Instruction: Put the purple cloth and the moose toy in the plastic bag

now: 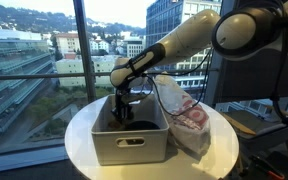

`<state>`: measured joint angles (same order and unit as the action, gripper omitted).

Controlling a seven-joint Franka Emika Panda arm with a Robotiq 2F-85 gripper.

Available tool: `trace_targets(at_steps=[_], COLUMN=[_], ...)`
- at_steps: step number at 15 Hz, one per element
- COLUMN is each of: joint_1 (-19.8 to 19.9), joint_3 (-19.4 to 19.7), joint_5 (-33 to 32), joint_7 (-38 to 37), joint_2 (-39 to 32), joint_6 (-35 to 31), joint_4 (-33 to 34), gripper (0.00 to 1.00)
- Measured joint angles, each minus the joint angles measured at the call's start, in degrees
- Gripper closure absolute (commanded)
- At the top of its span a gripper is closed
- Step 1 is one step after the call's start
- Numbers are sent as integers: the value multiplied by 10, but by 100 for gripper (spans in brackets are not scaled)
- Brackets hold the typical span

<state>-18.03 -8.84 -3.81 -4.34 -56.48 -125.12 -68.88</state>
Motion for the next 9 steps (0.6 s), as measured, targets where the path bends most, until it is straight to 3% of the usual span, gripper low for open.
trace_targets(at_steps=[4,9], joint_1=[-3,-13], joint_3=[1,-1], joint_5=[-1,-4], joint_7=[-11,-51], joint_2=[27,136], joint_6=[44,139], joint_4=[4,-18], gripper=[97,97])
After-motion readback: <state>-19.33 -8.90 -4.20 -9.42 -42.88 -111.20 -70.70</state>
